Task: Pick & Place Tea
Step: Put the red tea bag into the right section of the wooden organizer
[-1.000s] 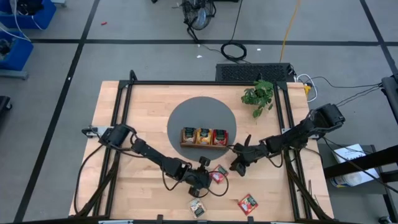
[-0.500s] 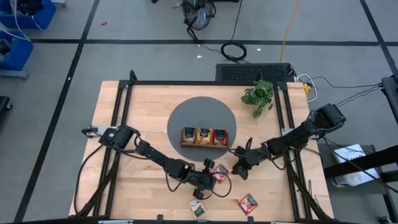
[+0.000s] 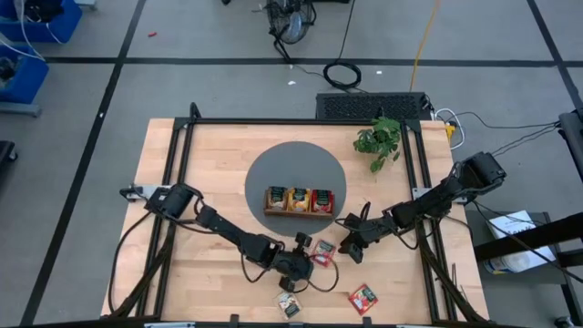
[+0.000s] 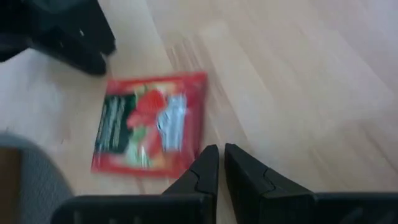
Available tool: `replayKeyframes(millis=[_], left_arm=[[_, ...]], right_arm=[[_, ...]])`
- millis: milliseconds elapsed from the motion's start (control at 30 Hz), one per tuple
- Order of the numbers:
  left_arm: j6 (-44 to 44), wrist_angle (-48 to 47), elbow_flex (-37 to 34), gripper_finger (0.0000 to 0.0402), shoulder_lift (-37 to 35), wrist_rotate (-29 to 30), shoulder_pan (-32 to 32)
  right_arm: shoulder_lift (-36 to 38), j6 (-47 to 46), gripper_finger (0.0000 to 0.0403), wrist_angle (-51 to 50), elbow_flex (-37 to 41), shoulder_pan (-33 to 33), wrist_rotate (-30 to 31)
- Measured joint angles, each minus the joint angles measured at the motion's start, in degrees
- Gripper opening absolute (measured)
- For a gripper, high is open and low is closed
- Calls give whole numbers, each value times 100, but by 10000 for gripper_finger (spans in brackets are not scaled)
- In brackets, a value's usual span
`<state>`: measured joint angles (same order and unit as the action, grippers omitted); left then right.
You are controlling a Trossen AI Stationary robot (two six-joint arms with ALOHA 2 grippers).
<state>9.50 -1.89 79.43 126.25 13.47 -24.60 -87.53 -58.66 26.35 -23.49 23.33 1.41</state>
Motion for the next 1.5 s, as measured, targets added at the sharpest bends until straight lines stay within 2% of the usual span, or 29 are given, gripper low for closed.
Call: replayKeyframes(millis=[233,300,467,667,967,1133,1200,1267,1400,1500], left_arm=[[-69,-968,-11,37,-399,1016,-160],[-166,-1020,-10,37,-374,932,-41],[-390,-712,3,37,-199,230,279],[-339,-236,8,37,-24,2,406],[-214,33,5,37,25,17,409],[-12,-200,-24,37,-149,698,301],[94,-120,-21,37,-306,780,216],[83,-118,-18,37,-509,631,110],[-5,70,7,37,-602,-451,-46],[-55,215,-1,27,-388,-715,-66]], right_arm=[[-9,138,142,70,6,4,15],[-11,224,141,74,5,2,16],[-19,296,141,148,9,2,24],[-122,427,141,241,3,2,45],[-536,400,141,436,-7,222,119],[-535,368,141,515,-4,225,59],[-535,368,141,497,-2,225,31],[-535,366,141,513,-2,227,0],[-537,373,141,499,-2,225,-166],[-536,380,141,521,-2,225,-172]])
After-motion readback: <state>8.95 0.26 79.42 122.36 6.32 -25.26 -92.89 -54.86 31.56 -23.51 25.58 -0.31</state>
